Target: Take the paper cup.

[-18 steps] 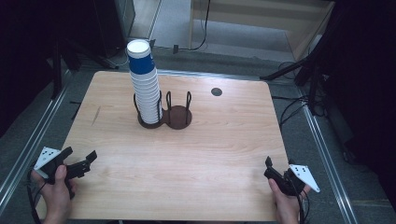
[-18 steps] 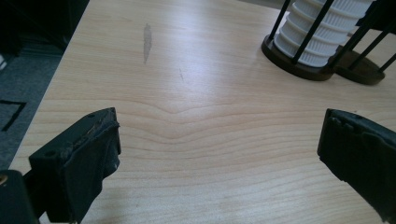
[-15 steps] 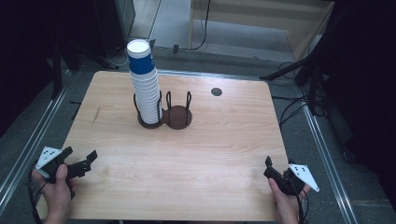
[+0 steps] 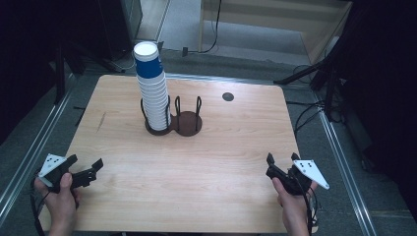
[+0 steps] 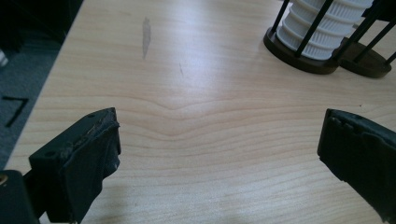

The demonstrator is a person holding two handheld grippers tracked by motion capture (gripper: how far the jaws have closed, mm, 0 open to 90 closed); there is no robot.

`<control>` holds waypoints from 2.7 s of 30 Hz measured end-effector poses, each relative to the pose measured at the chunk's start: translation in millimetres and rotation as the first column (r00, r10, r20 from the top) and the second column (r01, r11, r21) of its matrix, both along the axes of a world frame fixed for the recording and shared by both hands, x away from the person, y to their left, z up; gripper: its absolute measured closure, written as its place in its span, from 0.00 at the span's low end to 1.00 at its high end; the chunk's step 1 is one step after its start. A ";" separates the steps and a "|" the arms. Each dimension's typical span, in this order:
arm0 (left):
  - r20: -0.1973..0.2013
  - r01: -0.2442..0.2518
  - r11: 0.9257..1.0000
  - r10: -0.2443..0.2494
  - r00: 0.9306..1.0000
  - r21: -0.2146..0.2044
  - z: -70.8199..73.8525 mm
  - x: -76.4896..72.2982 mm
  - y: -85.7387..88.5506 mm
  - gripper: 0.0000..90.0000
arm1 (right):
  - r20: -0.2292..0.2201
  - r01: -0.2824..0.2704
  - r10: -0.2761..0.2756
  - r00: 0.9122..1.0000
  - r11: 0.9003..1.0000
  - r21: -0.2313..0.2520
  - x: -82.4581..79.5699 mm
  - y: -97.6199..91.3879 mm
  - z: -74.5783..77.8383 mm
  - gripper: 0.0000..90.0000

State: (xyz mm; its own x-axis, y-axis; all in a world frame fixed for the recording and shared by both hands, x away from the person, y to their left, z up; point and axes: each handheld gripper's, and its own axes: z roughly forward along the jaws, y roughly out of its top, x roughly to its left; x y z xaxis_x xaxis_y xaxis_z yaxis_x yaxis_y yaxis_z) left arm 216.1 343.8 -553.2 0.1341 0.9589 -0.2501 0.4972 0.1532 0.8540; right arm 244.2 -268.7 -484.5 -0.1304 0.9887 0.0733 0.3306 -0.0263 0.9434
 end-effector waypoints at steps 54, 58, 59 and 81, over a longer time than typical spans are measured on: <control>-0.021 0.015 0.999 -0.015 1.000 0.029 0.0 2.8 -2.9 0.00 | 0.012 -0.241 0.241 0.970 0.970 -0.031 55.5 149.5 56.7 0.15; -0.022 0.015 0.999 -0.015 1.000 0.029 0.0 2.9 -2.9 0.00 | 0.011 -0.247 0.247 0.969 0.969 -0.030 57.0 155.4 57.7 0.15; -0.021 0.017 0.999 -0.017 1.000 0.029 0.0 3.1 -2.6 0.00 | 0.013 -0.254 0.254 0.967 0.967 -0.031 57.7 160.0 58.6 0.15; -0.023 0.020 0.999 -0.019 1.000 0.030 0.1 3.3 -2.5 0.00 | 0.027 -0.307 0.307 0.951 0.952 -0.013 67.0 203.2 72.0 0.12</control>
State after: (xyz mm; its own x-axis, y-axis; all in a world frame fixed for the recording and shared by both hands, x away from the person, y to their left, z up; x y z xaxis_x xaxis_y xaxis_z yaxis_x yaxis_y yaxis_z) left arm 219.4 341.3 -553.1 0.1477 0.9632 -0.2245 0.5194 0.1176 0.8464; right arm 311.2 -65.6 -412.5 -0.4295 0.9013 0.0563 0.2943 0.0807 0.9523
